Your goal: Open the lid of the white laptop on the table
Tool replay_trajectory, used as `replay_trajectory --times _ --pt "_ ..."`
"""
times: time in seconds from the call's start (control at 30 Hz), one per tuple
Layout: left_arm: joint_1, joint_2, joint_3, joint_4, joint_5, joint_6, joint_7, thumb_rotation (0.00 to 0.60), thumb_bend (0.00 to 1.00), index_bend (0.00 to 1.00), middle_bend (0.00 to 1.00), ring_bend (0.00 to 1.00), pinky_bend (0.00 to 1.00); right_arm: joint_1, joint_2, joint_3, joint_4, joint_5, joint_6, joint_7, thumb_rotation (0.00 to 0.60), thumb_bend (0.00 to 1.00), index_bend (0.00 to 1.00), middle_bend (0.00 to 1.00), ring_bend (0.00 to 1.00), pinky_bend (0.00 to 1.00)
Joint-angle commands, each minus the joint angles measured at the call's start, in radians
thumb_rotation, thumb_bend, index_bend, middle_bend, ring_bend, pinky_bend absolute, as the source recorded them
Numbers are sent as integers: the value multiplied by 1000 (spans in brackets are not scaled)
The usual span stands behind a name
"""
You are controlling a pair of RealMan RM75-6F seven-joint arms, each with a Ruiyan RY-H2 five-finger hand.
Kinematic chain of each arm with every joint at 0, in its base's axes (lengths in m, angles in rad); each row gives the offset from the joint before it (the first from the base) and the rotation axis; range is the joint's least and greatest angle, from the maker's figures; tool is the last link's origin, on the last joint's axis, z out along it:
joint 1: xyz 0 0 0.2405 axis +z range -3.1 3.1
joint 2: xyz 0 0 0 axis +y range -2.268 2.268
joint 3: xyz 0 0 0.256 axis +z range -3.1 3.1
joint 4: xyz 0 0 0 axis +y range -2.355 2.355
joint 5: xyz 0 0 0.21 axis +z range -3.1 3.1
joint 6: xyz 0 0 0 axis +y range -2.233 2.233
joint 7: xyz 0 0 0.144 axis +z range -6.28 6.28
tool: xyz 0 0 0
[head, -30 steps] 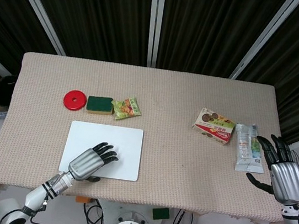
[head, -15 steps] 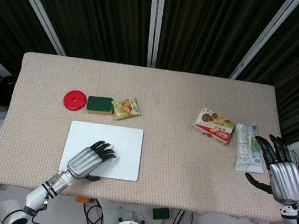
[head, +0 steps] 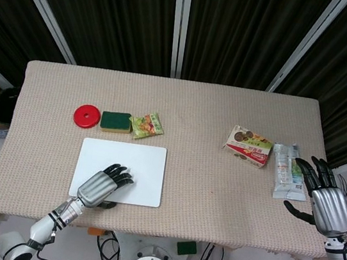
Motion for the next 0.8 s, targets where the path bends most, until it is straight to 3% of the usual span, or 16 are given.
replay_trajectory --times 0.03,0.53,0.8 --pt "-2 1 1 3 0 0 -1 600 287 217 184 79 113 0 0 0 0 0 -2 0 600 139 0 94 0 9" --pt "-5 -3 -17 23 -13 18 -27 600 400 224 184 79 114 -2 -5 3 3 4 -4 1 600 139 0 93 0 9" --pt "18 -80 -22 184 47 130 -4 600 536 255 197 79 125 0 -17 -8 16 -7 -15 19 600 142 0 92 0 9"
